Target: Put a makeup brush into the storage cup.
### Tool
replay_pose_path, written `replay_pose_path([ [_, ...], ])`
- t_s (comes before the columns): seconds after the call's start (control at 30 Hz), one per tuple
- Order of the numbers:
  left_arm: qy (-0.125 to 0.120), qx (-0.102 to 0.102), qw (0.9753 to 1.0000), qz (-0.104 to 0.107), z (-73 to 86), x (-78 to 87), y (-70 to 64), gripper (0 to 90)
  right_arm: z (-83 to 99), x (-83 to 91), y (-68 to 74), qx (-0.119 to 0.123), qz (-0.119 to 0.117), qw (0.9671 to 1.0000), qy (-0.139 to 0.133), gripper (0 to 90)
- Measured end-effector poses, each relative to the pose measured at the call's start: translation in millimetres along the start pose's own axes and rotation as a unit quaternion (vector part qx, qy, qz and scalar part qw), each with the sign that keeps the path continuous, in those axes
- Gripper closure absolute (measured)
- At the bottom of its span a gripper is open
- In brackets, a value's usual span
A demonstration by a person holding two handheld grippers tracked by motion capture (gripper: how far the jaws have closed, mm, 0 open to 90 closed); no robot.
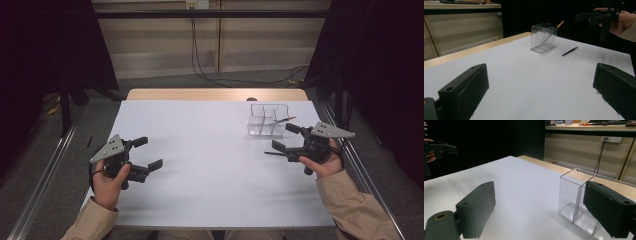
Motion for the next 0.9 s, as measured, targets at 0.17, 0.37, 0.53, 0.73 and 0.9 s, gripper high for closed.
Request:
replay_pose_path([
  [0.17, 0.0, 0.0, 1.0, 0.0, 0.1, 0.0, -0.1, 0.0, 3.9, 3.5, 4.8, 0.003, -0.004, 1.0, 0.001, 10.1],
  [0.37, -0.001, 0.0, 1.0, 0.0, -0.1, -0.1, -0.2, 0.0, 4.9, 6.7, 11.7, 0.008, -0.011, 0.9999, 0.003, 9.6],
  [0.53, -0.001, 0.001, 1.0, 0.001, 0.4, -0.1, 0.5, 0.0, 5.7, 10.9, 14.2, 0.004, -0.015, 0.9999, 0.003, 9.2],
  [0.73, -0.001, 0.0, 1.0, 0.002, 0.6, -1.1, 1.2, 0.0, 9.6, 14.2, 16.2, 0.005, -0.016, 0.9998, 0.007, 8.5],
  [0.9, -0.002, 0.004, 1.0, 0.001, 1.3, -0.5, 1.3, 0.0, 12.1, 18.9, 17.9, 0.003, -0.018, 0.9998, 0.01, 7.9],
])
Point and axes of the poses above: each handheld gripper's, and its own axes: x roughly backward along the jaws, z roughly out of its underside, y roughly to its left, the point moved 5 cm from there along -x, roughly forward along the jaws, and after that the axes turned 9 degrees about z, right-handed, at the moved point
